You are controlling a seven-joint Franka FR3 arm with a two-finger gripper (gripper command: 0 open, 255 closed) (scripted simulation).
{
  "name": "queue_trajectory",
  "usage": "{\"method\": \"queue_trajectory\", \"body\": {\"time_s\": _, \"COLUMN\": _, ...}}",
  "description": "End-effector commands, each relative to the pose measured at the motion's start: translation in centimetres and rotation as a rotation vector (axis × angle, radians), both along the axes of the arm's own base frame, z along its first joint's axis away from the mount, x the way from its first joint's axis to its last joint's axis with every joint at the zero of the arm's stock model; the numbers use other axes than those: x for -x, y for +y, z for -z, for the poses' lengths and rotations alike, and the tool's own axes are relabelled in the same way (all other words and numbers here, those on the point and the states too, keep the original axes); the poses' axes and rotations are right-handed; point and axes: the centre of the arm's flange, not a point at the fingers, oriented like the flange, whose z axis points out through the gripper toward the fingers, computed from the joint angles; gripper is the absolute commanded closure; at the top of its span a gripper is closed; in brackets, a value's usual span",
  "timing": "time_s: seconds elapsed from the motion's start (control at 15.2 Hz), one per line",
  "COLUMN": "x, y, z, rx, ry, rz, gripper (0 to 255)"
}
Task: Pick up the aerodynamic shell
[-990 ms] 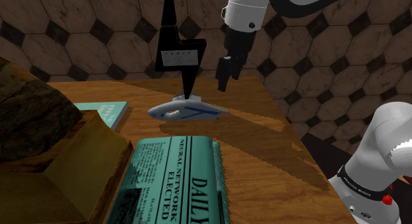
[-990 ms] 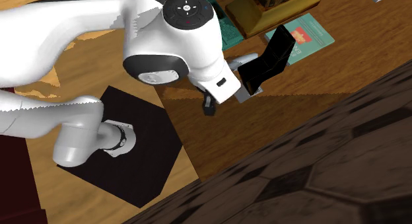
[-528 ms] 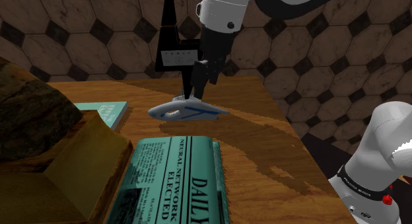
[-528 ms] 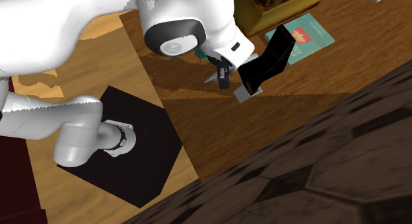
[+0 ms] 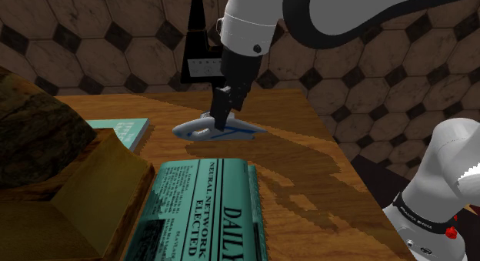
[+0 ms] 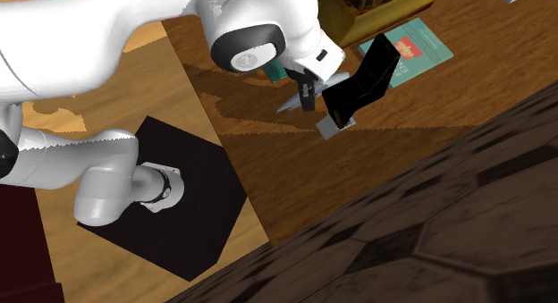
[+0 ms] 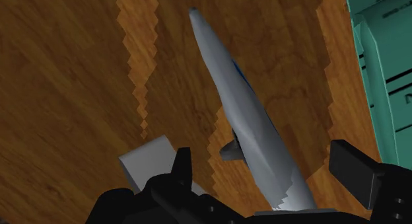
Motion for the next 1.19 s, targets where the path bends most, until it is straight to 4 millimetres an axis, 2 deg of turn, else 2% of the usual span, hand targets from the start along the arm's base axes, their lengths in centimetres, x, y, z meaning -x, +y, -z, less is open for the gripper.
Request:
{"method": "queue_trajectory", "body": {"time_s": 0.0, "x": 0.0, "y": 0.0, "z": 1.0, "rx": 0.000, "ry": 0.000, "rz": 0.000, "gripper": 0}}
{"method": "queue_trajectory", "body": {"time_s": 0.13, "x": 0.0, "y": 0.0, "z": 1.3, "rx": 0.000, "ry": 0.000, "rz": 0.000, "gripper": 0}}
{"method": "queue_trajectory", "body": {"time_s": 0.2, "x": 0.0, "y": 0.0, "z": 1.3, "rx": 0.000, "ry": 0.000, "rz": 0.000, "gripper": 255}}
{"method": "queue_trajectory", "body": {"time_s": 0.79, "x": 0.0, "y": 0.0, "z": 1.3, "rx": 0.000, "ry": 0.000, "rz": 0.000, "gripper": 255}}
{"method": "queue_trajectory", "body": {"time_s": 1.12, "x": 0.0, "y": 0.0, "z": -1.3, "rx": 0.000, "ry": 0.000, "rz": 0.000, "gripper": 255}}
